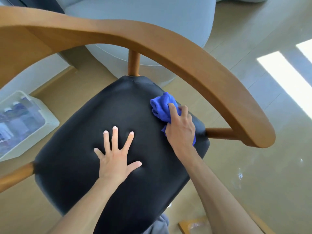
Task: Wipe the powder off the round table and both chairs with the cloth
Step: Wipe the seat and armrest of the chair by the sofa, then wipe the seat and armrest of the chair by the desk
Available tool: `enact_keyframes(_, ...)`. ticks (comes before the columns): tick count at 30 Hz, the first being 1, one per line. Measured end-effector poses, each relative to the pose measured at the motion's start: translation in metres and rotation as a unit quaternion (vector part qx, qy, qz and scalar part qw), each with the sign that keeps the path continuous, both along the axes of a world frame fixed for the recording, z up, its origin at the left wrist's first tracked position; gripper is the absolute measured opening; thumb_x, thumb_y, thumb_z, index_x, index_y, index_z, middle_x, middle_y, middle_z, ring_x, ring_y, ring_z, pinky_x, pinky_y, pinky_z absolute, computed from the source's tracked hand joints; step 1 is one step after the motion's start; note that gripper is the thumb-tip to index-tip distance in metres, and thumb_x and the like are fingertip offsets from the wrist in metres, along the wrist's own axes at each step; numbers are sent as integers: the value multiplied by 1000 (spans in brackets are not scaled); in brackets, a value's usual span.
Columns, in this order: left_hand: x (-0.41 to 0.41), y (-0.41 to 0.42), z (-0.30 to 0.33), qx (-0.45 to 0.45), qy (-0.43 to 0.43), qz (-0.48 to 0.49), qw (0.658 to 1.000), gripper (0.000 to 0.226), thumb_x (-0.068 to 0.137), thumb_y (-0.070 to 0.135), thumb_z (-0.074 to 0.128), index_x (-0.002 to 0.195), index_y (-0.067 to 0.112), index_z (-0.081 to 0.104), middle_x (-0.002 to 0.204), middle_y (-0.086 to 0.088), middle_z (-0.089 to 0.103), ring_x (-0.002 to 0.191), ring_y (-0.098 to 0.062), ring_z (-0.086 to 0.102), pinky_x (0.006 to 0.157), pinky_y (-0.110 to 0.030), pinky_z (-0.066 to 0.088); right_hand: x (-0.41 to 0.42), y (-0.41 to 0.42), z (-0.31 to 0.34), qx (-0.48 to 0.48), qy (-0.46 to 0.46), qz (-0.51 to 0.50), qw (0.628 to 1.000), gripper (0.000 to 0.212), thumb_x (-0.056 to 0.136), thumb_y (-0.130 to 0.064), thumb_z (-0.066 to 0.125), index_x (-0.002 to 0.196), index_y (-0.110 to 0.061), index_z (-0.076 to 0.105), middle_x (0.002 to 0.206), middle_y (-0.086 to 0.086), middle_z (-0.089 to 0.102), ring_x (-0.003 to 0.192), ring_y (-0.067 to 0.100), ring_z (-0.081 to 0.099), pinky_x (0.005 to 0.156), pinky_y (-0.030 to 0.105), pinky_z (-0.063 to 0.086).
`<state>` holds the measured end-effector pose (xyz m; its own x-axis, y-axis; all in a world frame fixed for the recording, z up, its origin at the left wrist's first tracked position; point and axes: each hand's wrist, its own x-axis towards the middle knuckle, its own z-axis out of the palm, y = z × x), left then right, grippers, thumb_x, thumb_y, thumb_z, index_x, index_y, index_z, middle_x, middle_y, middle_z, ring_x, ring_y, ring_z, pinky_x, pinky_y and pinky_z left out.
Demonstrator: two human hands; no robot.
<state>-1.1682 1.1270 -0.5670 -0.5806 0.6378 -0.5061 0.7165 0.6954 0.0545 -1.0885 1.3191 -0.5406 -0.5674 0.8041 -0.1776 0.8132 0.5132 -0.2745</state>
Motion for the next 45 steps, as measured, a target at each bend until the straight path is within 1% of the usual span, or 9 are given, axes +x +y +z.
enact_keyframes(7,-1,4,13,-36,-31,-1,999,105,74,75,53,146,42,-15,151,-9,-33,140,-37,-25,104,-66,24,55,-94,0,80,9,11,997,58,47,3,73,100,-18,65,97,9,59,57,25,47,44,28,35)
enact_keyframes(12,-13,-1,33,-27,-110,11,993,93,81,62,57,149,42,-4,154,-3,-28,142,-30,-24,108,-64,17,77,-133,21,-98,-19,-46,994,52,71,-14,71,119,-26,55,112,-2,52,77,23,55,58,29,42)
enact_keyframes(16,-19,-18,77,11,-223,96,970,59,91,53,45,144,29,32,152,-2,24,141,-23,21,107,-45,32,94,-146,56,-276,104,-177,939,38,84,-19,55,117,-37,52,111,-10,52,89,-7,51,67,13,39)
enact_keyframes(18,-11,-20,115,41,-308,169,935,42,92,54,41,118,23,54,123,-1,57,107,-18,55,90,-39,48,98,-159,93,-263,165,-200,930,37,83,-17,58,113,-37,53,110,-11,52,93,-11,49,68,12,40)
enact_keyframes(21,9,-12,194,120,-429,236,864,41,93,52,41,99,15,59,98,-5,68,82,-20,65,75,-39,56,108,-185,162,-233,250,-222,913,42,82,-10,65,106,-43,54,110,-12,52,95,-5,53,73,9,42)
enact_keyframes(25,46,-14,312,136,-546,166,810,50,85,60,53,104,14,55,103,-7,67,85,-26,70,72,-40,59,125,-221,264,-174,335,-260,889,51,82,-7,71,104,-47,49,111,-13,52,96,-10,52,74,6,43)
enact_keyframes(30,99,-25,441,149,-589,76,791,56,77,60,65,109,15,54,106,-9,67,89,-26,70,71,-42,60,167,-263,372,-149,417,-311,841,55,71,-27,79,110,-45,44,108,-13,60,91,4,66,75,31,58)
enact_keyframes(36,185,-35,541,150,-581,-38,799,35,80,28,69,107,18,49,109,-10,59,99,-28,63,67,-46,60,243,-303,457,-123,522,-323,779,63,69,-46,70,126,-34,45,127,3,58,110,18,63,93,47,53)
enact_keyframes(45,329,-84,609,138,-565,-224,782,30,81,11,58,109,17,51,108,-12,61,97,-29,64,70,-38,60,379,-363,534,-31,564,-378,733,30,91,-36,63,117,-33,48,118,-3,59,94,13,67,77,31,58)
